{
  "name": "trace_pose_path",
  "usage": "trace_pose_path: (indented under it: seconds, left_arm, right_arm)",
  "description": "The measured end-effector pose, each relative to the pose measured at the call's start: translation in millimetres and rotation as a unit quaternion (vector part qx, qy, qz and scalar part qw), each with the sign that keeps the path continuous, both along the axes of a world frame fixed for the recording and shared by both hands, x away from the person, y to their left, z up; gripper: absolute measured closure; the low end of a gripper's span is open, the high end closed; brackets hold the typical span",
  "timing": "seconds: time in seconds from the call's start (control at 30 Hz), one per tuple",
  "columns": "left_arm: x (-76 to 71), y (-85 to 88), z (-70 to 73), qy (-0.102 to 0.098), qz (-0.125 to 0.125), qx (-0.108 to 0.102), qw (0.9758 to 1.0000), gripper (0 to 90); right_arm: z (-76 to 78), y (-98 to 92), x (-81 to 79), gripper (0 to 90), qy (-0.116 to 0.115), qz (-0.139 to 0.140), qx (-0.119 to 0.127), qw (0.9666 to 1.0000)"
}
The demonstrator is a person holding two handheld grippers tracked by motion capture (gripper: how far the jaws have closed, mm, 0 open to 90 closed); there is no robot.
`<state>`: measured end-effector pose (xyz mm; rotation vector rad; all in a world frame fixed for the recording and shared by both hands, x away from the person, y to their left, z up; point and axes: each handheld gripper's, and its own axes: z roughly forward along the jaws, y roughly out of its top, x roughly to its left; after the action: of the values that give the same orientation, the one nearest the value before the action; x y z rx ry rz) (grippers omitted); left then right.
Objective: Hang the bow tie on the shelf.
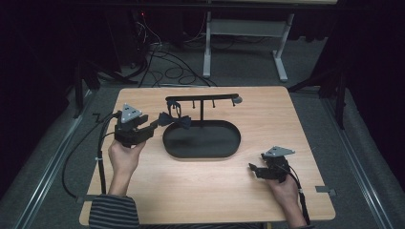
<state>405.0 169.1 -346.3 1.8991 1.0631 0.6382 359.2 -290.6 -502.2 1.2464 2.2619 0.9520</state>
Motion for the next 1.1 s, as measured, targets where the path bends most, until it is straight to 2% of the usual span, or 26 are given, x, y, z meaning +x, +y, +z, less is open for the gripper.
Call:
trace_pose_path:
  seconds: [0.17, 0.4, 1.1]
  left_arm:
    - [-6.0, 4.8, -1.7, 0.001, 0.002, 0.003, 1.0000, 55.5]
    - [-12.9, 10.8, -4.6, 0.005, 0.002, -0.008, 1.0000, 55.2]
    - [-30.3, 15.1, -23.2, 0.022, -0.008, -0.022, 0.9995, 54.2]
  right_arm:
    - [0.0, 0.0, 0.0, 31.5, 0.000, 0.000, 0.000, 1.0000]
    - [0.0, 0.0, 0.0, 31.4, 0.000, 0.000, 0.000, 1.0000]
    - [0.1, 0.0, -0.1, 31.5, 0.001, 0.000, 0.000, 1.0000]
